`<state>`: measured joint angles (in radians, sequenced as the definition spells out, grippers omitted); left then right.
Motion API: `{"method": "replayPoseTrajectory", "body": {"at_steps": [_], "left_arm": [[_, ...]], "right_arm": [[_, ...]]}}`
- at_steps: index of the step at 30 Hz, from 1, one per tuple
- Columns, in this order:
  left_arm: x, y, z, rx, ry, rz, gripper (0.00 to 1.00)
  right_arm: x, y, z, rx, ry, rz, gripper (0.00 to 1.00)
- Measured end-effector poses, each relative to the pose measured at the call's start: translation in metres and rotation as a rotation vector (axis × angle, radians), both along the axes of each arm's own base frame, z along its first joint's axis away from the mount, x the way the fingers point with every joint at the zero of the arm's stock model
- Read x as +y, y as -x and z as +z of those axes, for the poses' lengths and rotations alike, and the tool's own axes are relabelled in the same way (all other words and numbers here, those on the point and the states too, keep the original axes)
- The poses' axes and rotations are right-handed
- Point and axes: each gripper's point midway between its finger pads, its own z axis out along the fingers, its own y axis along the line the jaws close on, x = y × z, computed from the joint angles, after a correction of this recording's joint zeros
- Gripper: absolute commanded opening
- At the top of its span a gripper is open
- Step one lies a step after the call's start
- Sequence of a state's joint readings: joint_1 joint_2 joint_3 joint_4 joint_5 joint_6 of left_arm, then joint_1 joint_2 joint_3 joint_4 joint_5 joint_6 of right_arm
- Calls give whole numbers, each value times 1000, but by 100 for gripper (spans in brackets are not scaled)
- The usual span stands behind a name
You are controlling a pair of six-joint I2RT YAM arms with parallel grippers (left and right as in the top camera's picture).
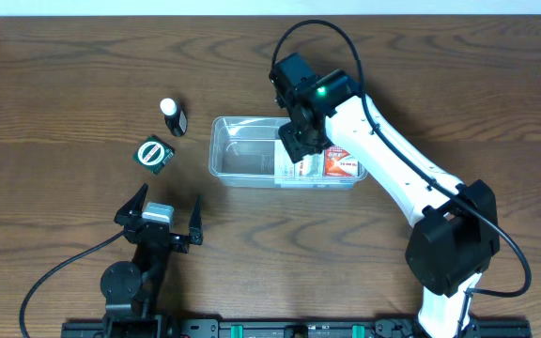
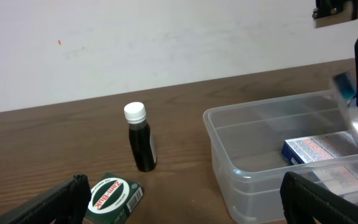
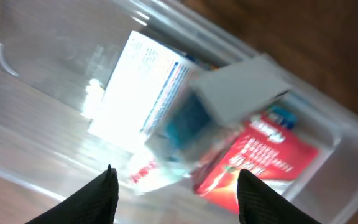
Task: Pack container
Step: 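Lower the Panadol box upright into the container and open right gripper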
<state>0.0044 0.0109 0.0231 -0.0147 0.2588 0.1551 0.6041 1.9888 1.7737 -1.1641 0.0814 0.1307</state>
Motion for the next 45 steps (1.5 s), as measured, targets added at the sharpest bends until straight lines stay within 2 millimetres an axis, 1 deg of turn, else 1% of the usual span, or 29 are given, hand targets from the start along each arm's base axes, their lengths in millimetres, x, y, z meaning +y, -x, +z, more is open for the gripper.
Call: {"method": "replayPoseTrajectory", "body": {"at_steps": [6, 9, 13, 18, 23, 24, 25, 26, 27, 28, 29, 30, 40, 45], "left_arm": [[0, 0, 0, 0, 0, 0, 98], [0, 0, 0, 0, 0, 0, 98], [0, 0, 0, 0, 0, 0, 98], [0, 0, 0, 0, 0, 0, 98], [0, 0, 0, 0, 0, 0, 98], [0, 0, 0, 0, 0, 0, 98], [0, 0, 0, 0, 0, 0, 98], [0, 0, 0, 0, 0, 0, 98], [0, 0, 0, 0, 0, 0, 98], [0, 0, 0, 0, 0, 0, 98], [0, 0, 0, 0, 0, 0, 98], [0, 0, 0, 0, 0, 0, 98], [0, 0, 0, 0, 0, 0, 98], [0, 0, 0, 0, 0, 0, 98]], "right_arm": [[-3, -6, 1, -34, 44, 114, 59], [-2, -9, 2, -49, 50, 133, 59], [-2, -18, 4, -78, 36, 115, 60], [1, -25, 6, -106, 5, 45, 62], [11, -31, 9, -120, -64, -35, 61], [12, -30, 9, -116, -75, -47, 59], [13, -30, 9, -113, -84, -57, 54], [14, -30, 9, -109, -91, -64, 46], [15, -29, 9, -106, -96, -68, 33], [15, -29, 9, -104, -100, -74, 23], [16, -28, 9, -100, -108, -84, 17], [17, -28, 8, -96, -114, -88, 13], [22, -25, 8, -74, -153, -131, 12], [26, -29, 9, -87, -171, -136, 11]]}}
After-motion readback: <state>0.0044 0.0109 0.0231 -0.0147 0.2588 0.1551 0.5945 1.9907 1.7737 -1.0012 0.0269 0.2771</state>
